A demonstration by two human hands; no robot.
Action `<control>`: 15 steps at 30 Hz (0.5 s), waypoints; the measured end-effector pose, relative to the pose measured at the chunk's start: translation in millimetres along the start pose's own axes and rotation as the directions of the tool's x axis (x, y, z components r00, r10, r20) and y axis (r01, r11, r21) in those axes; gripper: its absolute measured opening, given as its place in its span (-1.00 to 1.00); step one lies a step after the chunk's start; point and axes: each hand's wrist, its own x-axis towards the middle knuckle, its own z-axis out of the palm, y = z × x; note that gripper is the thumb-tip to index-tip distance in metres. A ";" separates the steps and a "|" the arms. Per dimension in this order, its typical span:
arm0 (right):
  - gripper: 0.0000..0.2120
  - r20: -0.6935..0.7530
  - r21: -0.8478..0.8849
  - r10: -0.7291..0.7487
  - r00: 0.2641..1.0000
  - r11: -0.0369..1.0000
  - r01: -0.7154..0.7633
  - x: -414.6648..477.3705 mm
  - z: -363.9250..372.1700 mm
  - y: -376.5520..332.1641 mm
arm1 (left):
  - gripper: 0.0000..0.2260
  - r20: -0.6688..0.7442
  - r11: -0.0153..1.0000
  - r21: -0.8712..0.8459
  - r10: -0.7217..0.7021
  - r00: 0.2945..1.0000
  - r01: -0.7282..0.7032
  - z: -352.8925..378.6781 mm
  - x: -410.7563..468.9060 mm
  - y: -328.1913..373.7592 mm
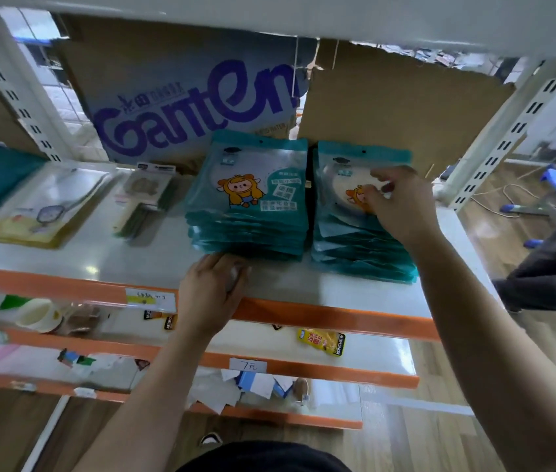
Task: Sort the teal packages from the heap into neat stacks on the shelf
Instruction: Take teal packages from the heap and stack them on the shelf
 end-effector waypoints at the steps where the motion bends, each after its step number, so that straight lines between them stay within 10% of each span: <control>1: -0.68 0.021 0.024 -0.043 0.999 0.999 0.042 -2.3 6.4 -12.1 | -0.65 -0.021 1.000 0.005 -0.013 1.000 0.013 -8.2 -0.4 -5.8; 15: -0.75 0.167 0.292 -0.501 0.849 0.848 0.443 -66.4 133.1 -240.0 | -0.66 -0.283 0.950 0.089 -0.265 0.922 0.300 -165.5 -41.3 -154.0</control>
